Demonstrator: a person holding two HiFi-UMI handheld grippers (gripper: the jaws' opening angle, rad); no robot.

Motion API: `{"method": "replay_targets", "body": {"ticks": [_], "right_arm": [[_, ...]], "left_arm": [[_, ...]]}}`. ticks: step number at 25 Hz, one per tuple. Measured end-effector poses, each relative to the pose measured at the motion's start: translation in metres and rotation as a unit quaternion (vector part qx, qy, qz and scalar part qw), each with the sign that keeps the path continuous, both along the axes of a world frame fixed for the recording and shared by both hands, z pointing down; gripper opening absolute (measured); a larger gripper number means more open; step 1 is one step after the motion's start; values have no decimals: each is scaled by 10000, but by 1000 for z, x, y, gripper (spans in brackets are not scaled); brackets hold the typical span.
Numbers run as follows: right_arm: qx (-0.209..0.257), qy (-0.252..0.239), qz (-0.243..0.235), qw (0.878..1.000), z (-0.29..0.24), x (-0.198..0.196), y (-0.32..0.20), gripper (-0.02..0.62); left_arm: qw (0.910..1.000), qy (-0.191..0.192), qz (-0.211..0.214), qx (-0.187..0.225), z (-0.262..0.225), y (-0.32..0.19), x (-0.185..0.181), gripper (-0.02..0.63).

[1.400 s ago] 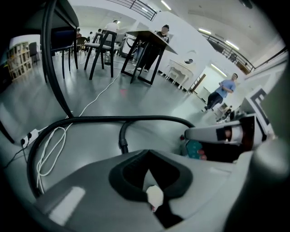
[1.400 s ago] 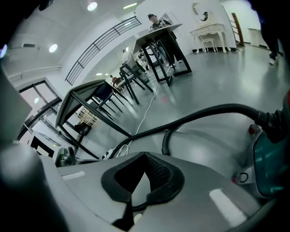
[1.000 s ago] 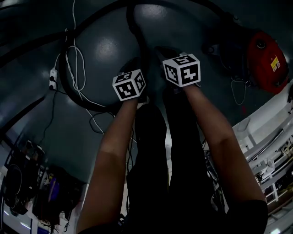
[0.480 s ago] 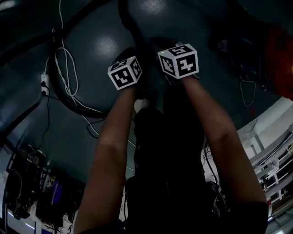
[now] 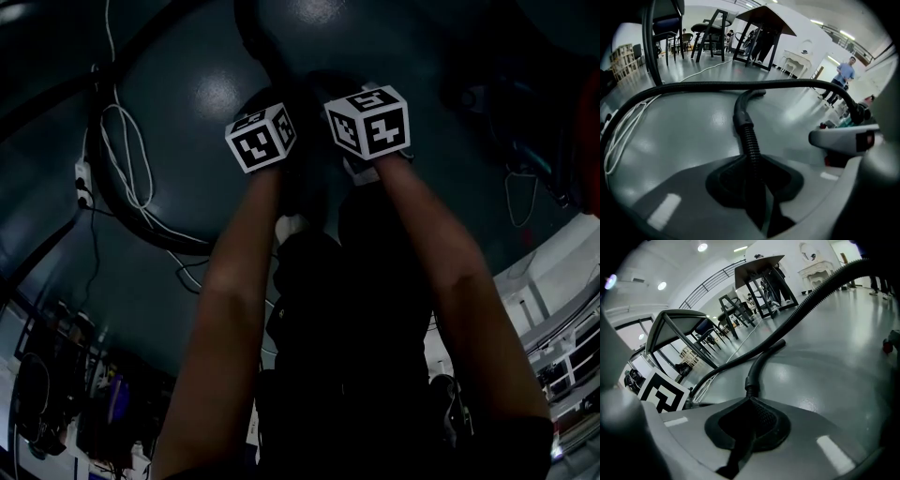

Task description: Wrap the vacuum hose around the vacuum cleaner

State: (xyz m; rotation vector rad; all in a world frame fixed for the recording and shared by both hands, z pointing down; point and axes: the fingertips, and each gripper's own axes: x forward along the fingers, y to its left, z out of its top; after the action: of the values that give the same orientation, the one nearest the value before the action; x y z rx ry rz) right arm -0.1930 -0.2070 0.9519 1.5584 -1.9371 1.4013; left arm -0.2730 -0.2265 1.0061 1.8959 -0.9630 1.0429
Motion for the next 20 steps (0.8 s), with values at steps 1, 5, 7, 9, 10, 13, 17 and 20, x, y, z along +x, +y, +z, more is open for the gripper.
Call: {"method": "replay_targets", "body": {"ticks": [1,5,7,9,10,13,17,20], "right_arm": [[12,17,-15,10000,3,1,-2,-5],[3,88,-46,10000,13,10,-6,-5],[20,91,-13,10000,17,15,-9,-6],[46,77,-5,10000,20,19,-13,-5],[51,79,-19,10000,22,19,-15,-5],[58,109,-98,9999,25,18,-21,-5],[105,101,-89,9999,28,19,-27,-5],[116,172,-22,9998,30,24,-25,-5]], "left_arm": [[10000,18,-15,-2,4,-2,2,92],[10000,-25,33,-8,22,-8,8,146],[9999,-56,83,37,29,-13,11,167],[9999,-61,59,84,34,-17,14,179],[9999,-65,31,95,36,-18,16,181],[9999,-92,-3,80,43,-21,20,184],[9998,-155,20,77,52,-25,26,198],[9997,-190,-31,118,56,-25,29,196]]}}
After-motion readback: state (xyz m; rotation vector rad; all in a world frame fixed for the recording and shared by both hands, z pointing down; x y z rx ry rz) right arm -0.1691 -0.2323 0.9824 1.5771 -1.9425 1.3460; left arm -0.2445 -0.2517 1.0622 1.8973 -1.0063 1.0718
